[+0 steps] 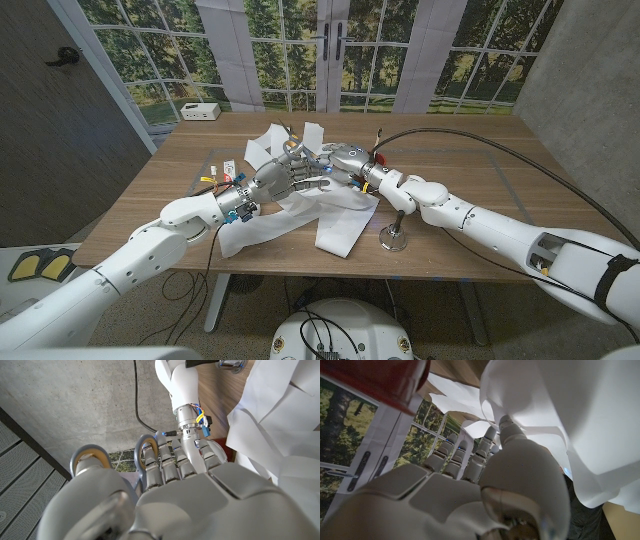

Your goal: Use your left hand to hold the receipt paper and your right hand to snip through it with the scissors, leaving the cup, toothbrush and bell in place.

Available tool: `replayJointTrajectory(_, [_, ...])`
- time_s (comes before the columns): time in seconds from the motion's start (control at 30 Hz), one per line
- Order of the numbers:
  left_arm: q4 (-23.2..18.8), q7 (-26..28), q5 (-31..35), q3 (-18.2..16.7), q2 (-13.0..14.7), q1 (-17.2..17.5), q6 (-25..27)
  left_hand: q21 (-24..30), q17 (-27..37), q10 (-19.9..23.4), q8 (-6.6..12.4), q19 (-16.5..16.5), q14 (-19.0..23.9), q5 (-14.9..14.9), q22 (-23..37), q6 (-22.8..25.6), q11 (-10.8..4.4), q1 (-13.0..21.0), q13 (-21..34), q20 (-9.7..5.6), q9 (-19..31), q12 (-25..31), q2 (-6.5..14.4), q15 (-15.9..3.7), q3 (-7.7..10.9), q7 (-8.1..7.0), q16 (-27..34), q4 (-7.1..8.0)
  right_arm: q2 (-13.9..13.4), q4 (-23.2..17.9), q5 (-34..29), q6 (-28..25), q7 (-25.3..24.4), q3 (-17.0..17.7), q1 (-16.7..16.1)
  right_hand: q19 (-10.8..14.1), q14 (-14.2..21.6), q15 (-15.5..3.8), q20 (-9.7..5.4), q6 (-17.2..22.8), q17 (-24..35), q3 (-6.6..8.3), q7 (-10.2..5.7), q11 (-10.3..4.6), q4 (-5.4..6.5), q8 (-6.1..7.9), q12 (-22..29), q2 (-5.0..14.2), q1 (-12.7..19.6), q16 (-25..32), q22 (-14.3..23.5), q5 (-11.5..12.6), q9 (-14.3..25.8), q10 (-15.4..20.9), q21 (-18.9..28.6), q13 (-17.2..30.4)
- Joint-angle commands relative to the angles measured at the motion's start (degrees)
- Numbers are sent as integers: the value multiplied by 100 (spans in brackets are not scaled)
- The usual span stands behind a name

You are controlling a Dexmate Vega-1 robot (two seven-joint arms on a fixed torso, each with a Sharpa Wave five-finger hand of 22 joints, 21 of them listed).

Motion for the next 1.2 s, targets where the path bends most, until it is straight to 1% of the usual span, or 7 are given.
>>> replayJointTrajectory(0.03, [-18,-15,-3,-40,35,52,-36,-14,5,61,1,13,33,-5,34,21,-47,13,15,11,16,-24,50,-13,-43,11,-2,-14,71,270,72,69,-335,-112,63,69,145,-1082,-182,120,58,52,-13,5,52,8,81,102,39,97,20,22,15,212,-3,58])
replayJointTrajectory(0.13, [-23,-17,-8,-52,37,74,-56,-17,5,83,1,15,35,-6,34,24,-69,14,18,11,16,-18,51,-15,-47,8,-3,-14,74,298,117,117,-438,-115,54,98,258,-1095,-208,237,103,121,-15,11,76,15,122,143,94,183,24,24,21,382,6,98])
replayJointTrajectory(0.23, [-26,-20,-15,-64,40,97,-73,-19,6,80,1,16,36,-6,34,25,-63,17,20,11,15,-22,55,-20,-49,7,-4,-15,74,312,144,148,-527,-121,39,139,374,-1103,-267,430,162,281,-12,9,107,30,164,181,224,283,30,37,34,597,20,160])
replayJointTrajectory(0.5, [-39,3,-16,-92,38,176,-133,-25,6,86,2,17,44,-8,34,32,-61,20,26,11,16,-26,62,-16,-57,11,-5,-15,67,325,229,248,-807,-88,-5,175,505,-1112,-276,534,216,354,-1,14,161,27,190,173,252,384,32,34,38,730,31,208])
replayJointTrajectory(0.7, [-43,25,2,-100,28,206,-172,-30,6,92,0,18,46,-9,35,30,-54,22,31,11,16,-28,66,-15,-63,-7,-8,-15,40,138,306,158,-1026,46,-118,251,649,-1120,-230,636,264,406,14,18,174,27,185,153,290,478,37,26,38,771,56,241])
replayJointTrajectory(0.87, [-50,32,19,-91,27,190,-165,-34,7,88,-1,18,51,-10,35,31,-68,24,34,11,17,-33,71,-21,-66,1,-8,-15,48,111,366,229,-1362,128,-204,368,862,-1130,-195,824,322,485,41,38,103,40,238,113,410,596,45,56,32,953,90,304])
replayJointTrajectory(1.2, [-18,-34,40,35,-34,19,-57,-44,7,95,-3,20,54,-13,36,33,-43,27,43,12,17,-39,79,-26,-80,4,-14,-15,9,-244,473,32,-1699,392,-448,457,982,-1134,-58,1003,341,493,134,56,21,55,265,53,492,628,52,109,29,1032,111,336])
